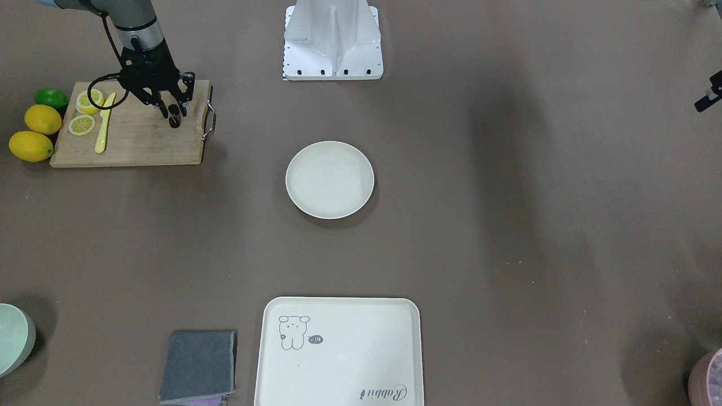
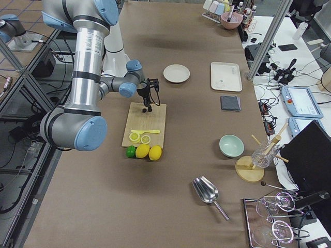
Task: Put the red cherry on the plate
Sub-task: 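Lower the right gripper and pinch the two dark cherries, then lift the cherries with the right gripper and carry toward the plate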
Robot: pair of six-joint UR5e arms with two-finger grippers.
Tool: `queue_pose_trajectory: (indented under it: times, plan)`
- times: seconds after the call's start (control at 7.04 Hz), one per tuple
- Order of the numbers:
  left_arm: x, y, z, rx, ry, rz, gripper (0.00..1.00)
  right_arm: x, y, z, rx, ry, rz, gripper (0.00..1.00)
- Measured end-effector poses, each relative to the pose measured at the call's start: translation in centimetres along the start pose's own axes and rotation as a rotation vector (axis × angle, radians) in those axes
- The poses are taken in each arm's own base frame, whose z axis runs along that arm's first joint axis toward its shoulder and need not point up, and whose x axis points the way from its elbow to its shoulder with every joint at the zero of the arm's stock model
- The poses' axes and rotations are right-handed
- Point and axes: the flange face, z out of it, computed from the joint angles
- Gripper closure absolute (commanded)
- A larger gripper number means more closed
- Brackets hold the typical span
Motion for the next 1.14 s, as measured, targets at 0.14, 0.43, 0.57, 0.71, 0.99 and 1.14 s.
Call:
queue_pose_trajectory:
  times: [0.14, 0.43, 0.57, 0.71, 0.99, 1.14]
  plan:
    - [0.0, 0.0, 0.0, 0.001, 0.0, 0.001, 0.02, -0.1, 0.0, -0.1, 0.0, -0.002, 0.0, 1.0]
    - [0.1, -0.3, 0.0, 0.001, -0.001, 0.004, 0.02, 0.1, -0.5, -0.3, 0.004, -0.004, 0.007, 1.0]
    - [0.3, -0.6, 0.0, 0.004, -0.001, 0.001, 0.02, 0.6, -1.3, -0.6, 0.005, -0.007, 0.02, 1.0]
    - [0.5, -0.9, -0.1, 0.007, 0.0, -0.008, 0.02, 1.4, -2.9, -1.8, -0.004, -0.022, 0.044, 1.0]
    - [0.9, -1.4, -0.2, 0.011, 0.001, -0.012, 0.02, 4.0, -7.7, -8.0, -0.042, -0.081, 0.084, 1.0]
    - [1.0, -1.6, -0.3, 0.013, 0.002, -0.013, 0.02, 4.6, -10.6, -12.2, -0.071, -0.12, 0.108, 1.0]
